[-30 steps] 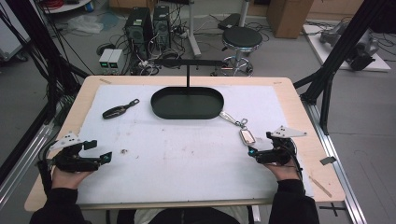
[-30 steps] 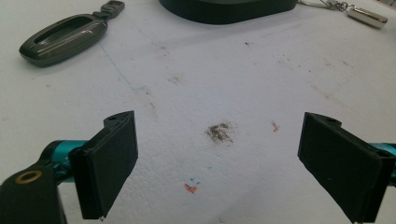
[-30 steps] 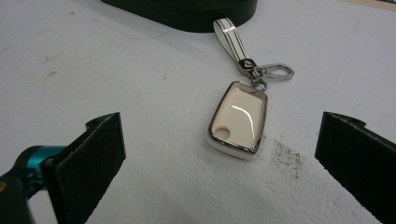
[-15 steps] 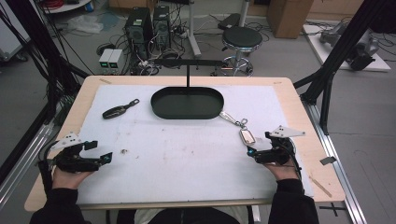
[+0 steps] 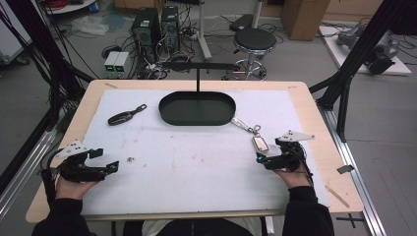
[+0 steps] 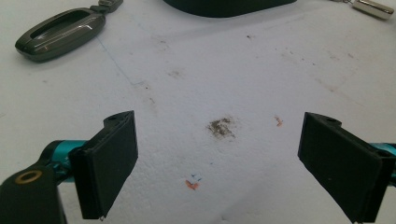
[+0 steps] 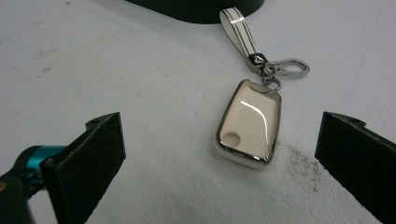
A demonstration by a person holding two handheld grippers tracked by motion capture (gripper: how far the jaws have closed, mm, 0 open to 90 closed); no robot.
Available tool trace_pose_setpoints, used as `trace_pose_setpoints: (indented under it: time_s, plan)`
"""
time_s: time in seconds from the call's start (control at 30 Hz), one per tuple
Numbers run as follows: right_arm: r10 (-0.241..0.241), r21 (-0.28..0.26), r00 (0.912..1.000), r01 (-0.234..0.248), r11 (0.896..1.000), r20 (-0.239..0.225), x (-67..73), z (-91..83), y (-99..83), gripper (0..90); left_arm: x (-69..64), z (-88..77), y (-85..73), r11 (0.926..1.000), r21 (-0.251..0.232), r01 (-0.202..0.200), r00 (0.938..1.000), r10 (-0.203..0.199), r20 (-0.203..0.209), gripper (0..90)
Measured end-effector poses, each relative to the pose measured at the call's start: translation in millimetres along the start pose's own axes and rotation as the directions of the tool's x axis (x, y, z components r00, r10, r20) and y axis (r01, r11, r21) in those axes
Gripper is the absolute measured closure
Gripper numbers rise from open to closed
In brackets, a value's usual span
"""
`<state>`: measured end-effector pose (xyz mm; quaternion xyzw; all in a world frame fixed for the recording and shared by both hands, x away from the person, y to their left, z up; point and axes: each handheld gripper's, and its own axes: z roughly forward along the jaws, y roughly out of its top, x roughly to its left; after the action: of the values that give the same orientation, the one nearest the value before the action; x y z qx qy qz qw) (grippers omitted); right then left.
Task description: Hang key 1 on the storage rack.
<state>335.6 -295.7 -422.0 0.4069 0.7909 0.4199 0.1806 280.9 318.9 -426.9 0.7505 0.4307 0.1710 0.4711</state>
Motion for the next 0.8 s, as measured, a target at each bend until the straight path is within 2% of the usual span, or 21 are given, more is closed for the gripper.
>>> trace_pose_setpoints:
  time_s: [0.03,0.07,0.1,0.13,0.17,0.27,0.33,0.43,0.6,0.8]
  plan:
    - [0.002,-0.022,0.9999,-0.002,1.0,-0.01,-1.1,0.6,5.4,0.9,-0.1,-0.1,-0.5,1.0,-0.002,0.003,1.0,-0.003,0.002,12.5]
    - [0.002,-0.022,0.9999,-0.002,1.0,-0.01,-1.1,0.6,5.4,0.9,-0.1,-0.4,-1.0,1.0,0.0,0.005,1.0,-0.005,0.001,12.5]
    - [0.008,-0.028,0.9996,-0.009,1.0,-0.029,-3.0,0.3,11.2,0.9,0.0,-0.3,-1.3,1.0,0.001,0.005,1.0,-0.005,-0.001,12.5]
    - [0.008,-0.028,0.9996,-0.009,1.0,-0.029,-3.0,0.3,11.2,0.9,0.2,-0.3,-1.3,1.0,0.002,0.004,1.0,-0.004,-0.001,12.5]
    - [-0.008,-0.019,0.9983,0.007,1.0,-0.057,-3.7,0.9,16.7,0.9,0.2,0.2,-1.3,1.0,-0.001,0.007,1.0,-0.007,-0.002,12.5]
    - [0.007,-0.01,0.9953,-0.008,1.0,-0.097,-6.1,-0.1,25.1,0.9,0.4,1.2,-1.5,1.0,0.008,0.001,1.0,-0.001,-0.002,12.5]
    - [0.006,-0.014,0.9952,-0.007,1.0,-0.098,-7.9,-0.7,27.8,0.9,0.5,1.4,-1.6,0.9999,0.011,-0.003,1.0,0.003,-0.002,12.5]
    - [0.035,-0.008,0.9943,-0.036,0.999,-0.1,-12.2,-2.7,36.6,0.9,1.0,1.2,-1.7,1.0,0.005,-0.003,1.0,0.003,-0.003,12.5]
    - [0.014,0.001,0.998,-0.014,1.0,-0.062,-16.9,-4.5,57.3,0.9,1.2,0.6,-1.8,1.0,0.0,0.0,1.0,0.0,-0.005,12.5]
    - [-0.002,-0.022,0.9986,0.0,1.0,-0.052,-17.3,-5.4,69.6,0.9,0.8,0.7,-1.8,1.0,-0.002,-0.002,1.0,0.002,-0.007,12.5]
